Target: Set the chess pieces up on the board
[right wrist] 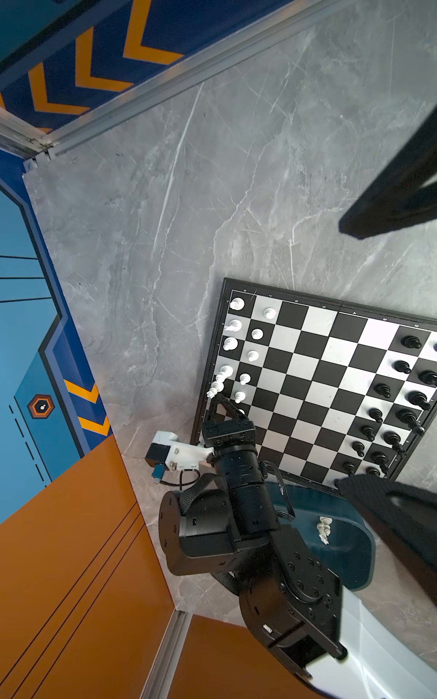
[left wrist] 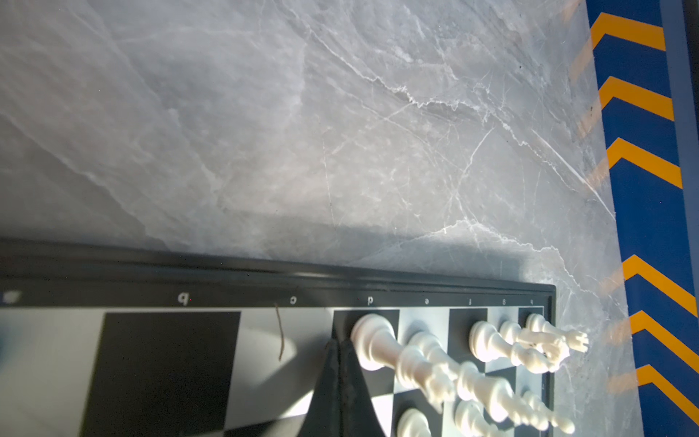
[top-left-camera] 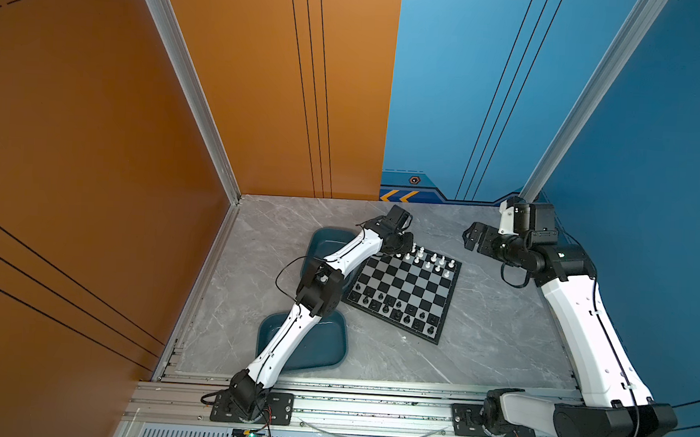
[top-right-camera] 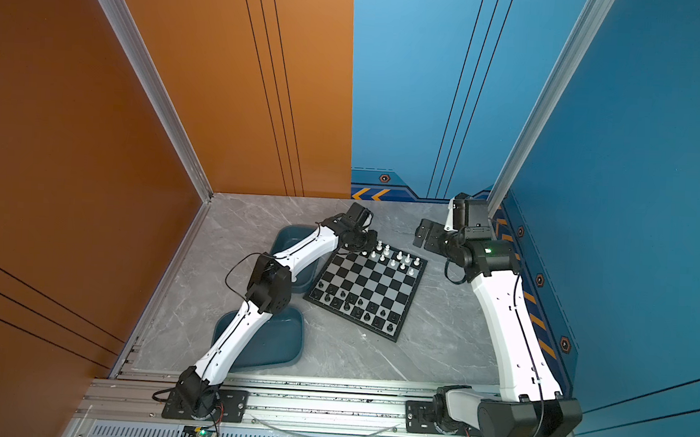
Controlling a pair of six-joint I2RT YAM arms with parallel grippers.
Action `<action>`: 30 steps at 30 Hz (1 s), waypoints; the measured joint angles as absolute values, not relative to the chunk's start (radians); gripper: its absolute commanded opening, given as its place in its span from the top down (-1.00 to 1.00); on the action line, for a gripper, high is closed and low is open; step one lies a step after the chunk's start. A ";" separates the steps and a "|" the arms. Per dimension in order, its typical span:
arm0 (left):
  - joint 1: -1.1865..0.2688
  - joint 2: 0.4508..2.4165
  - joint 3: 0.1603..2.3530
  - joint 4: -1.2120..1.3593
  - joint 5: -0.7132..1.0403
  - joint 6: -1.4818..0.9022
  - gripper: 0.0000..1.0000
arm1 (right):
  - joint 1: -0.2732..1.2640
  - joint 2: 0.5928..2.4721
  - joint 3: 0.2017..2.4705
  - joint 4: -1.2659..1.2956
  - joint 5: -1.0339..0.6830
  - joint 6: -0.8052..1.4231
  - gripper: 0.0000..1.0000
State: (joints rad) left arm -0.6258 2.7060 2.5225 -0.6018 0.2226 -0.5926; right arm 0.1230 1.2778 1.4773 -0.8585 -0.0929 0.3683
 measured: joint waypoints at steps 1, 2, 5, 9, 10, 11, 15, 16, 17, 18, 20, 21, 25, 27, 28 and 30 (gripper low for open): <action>-0.626 2.706 2.523 -0.602 0.223 -0.592 1.00 | 0.123 1.278 1.477 -0.859 -0.095 0.371 -1.00; -0.626 2.706 2.523 -0.602 0.223 -0.592 1.00 | 0.123 1.278 1.476 -0.856 -0.096 0.371 -1.00; -0.626 2.706 2.529 -0.613 0.223 -0.592 1.00 | 0.123 1.278 1.476 -0.853 -0.102 0.372 -1.00; -0.626 2.711 2.546 -0.632 0.223 -0.592 1.00 | 0.123 1.278 1.476 -0.853 -0.102 0.372 -1.00; -0.626 2.712 2.548 -0.633 0.223 -0.593 1.00 | 0.123 1.278 1.476 -0.853 -0.102 0.372 -1.00; -0.625 2.712 2.548 -0.633 0.223 -0.593 1.00 | 0.123 1.278 1.476 -0.853 -0.102 0.372 -1.00; -0.624 2.719 2.561 -0.640 0.223 -0.595 1.00 | 0.123 1.278 1.476 -0.854 -0.102 0.372 -1.00; -0.623 2.722 2.565 -0.639 0.224 -0.596 1.00 | 0.123 1.278 1.476 -0.854 -0.102 0.372 -1.00; -0.623 2.724 2.568 -0.639 0.227 -0.597 1.00 | 0.123 1.278 1.476 -0.853 -0.102 0.372 -1.00; -0.623 2.725 2.570 -0.639 0.230 -0.600 1.00 | 0.123 1.278 1.476 -0.854 -0.102 0.372 -1.00; -0.622 2.729 2.575 -0.638 0.237 -0.603 1.00 | 0.123 1.278 1.476 -0.854 -0.102 0.372 -1.00; -0.622 2.731 2.576 -0.637 0.241 -0.604 1.00 | 0.123 1.278 1.476 -0.854 -0.102 0.372 -1.00; -0.622 2.737 2.581 -0.632 0.252 -0.613 1.00 | 0.123 1.278 1.476 -0.854 -0.102 0.371 -1.00; -0.622 2.740 2.582 -0.621 0.259 -0.619 1.00 | 0.123 1.278 1.476 -0.854 -0.102 0.371 -1.00; -0.622 2.741 2.582 -0.616 0.263 -0.619 1.00 | 0.123 1.278 1.476 -0.854 -0.102 0.371 -1.00; -0.622 2.744 2.583 -0.607 0.268 -0.622 1.00 | 0.123 1.278 1.476 -0.854 -0.102 0.371 -0.99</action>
State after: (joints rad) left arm -0.6220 2.7441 2.5832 -0.6075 0.2680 -0.6224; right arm 0.1226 1.2781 1.4761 -0.8539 -0.1020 0.3714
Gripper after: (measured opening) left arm 0.045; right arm 0.999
